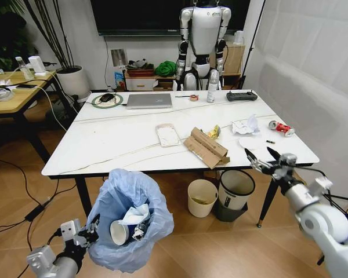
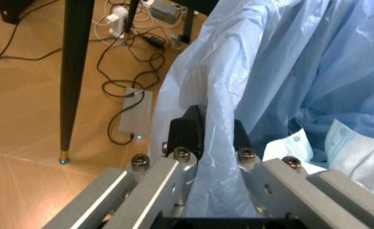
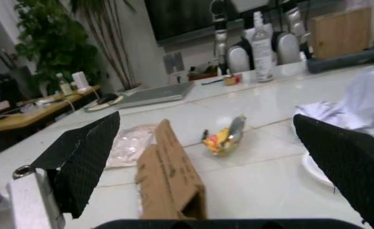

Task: Pick up the trash bin and place the trash from the table into it.

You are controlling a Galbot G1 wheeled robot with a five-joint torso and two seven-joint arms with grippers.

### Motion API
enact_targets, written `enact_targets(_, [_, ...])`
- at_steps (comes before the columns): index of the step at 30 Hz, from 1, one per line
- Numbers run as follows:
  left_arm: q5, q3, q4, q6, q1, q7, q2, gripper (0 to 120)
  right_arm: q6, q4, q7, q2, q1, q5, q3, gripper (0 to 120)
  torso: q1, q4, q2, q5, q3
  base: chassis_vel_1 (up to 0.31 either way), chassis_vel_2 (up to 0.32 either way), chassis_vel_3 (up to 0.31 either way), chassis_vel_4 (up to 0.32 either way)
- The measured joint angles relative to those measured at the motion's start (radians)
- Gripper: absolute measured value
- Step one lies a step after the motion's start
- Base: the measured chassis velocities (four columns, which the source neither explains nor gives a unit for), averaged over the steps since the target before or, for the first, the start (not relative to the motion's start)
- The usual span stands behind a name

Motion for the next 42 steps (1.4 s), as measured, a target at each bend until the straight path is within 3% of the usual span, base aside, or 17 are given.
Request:
enact_targets(10, [0.012, -0.027, -0.026, 0.001, 0.025, 0.000, -0.026, 1, -0.038, -0.094, 0.004, 0.024, 0.162, 0.054, -0.179, 100, 0.000, 0.0001, 0.000, -0.0001, 0.000, 0.000, 0.000, 0.000, 0.000])
enact_targets(12, [0.015, -0.035, -0.032, 0.001, 0.029, 0.000, -0.033, 1, -0.040, -0.173, -0.002, 0.045, 0.193, 0.019, -0.230, 100, 0.000, 0.0000, 0.000, 0.0001, 0.000, 0.000, 0.000, 0.000, 0.000])
enact_targets(31, [0.004, -0.038, -0.019, 0.000, 0.013, -0.005, -0.019, 1, -0.029, -0.306, -0.039, 0.081, 0.219, -0.038, -0.263, 99, 0.000, -0.0001, 0.000, -0.0002, 0.000, 0.000, 0.000, 0.000, 0.000])
enact_targets(42, [-0.005, -0.034, -0.008, 0.001, -0.002, -0.007, -0.010, 1, -0.021, -0.309, -0.041, 0.081, 0.218, -0.044, -0.258, 61, 0.000, -0.0001, 0.000, -0.0001, 0.000, 0.000, 0.000, 0.000, 0.000])
